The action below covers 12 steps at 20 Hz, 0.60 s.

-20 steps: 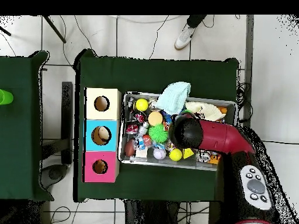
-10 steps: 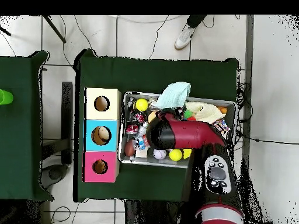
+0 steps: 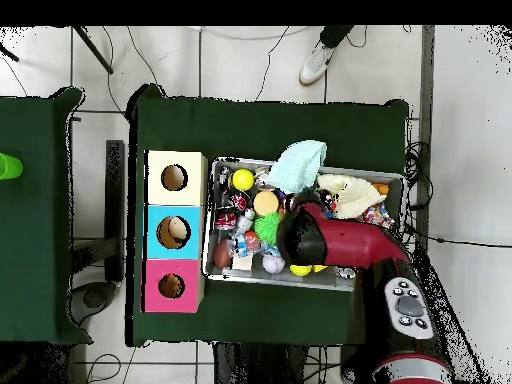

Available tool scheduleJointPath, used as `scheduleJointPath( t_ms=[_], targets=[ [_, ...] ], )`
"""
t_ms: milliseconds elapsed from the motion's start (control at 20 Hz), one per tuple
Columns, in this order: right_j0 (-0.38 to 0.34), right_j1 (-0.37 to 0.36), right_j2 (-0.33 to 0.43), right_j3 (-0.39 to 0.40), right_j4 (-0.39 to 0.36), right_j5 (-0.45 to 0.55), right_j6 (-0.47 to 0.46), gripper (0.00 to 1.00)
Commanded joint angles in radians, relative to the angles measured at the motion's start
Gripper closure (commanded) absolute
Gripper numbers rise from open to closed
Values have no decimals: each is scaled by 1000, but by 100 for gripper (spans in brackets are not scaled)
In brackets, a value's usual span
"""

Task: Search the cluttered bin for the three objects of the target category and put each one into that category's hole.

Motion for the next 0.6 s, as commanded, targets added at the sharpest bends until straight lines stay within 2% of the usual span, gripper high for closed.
scheduleJointPath(
  t_ms=[50,300,350,600],
  targets=[
    [-105,32,119,101,-19,-26,138,100],
    [-77,20,97,76,-59,43,60,100],
    [-70,20,90,74,-60,44,64,0],
    [-66,0,102,67,-75,73,36,0]
  ],
)
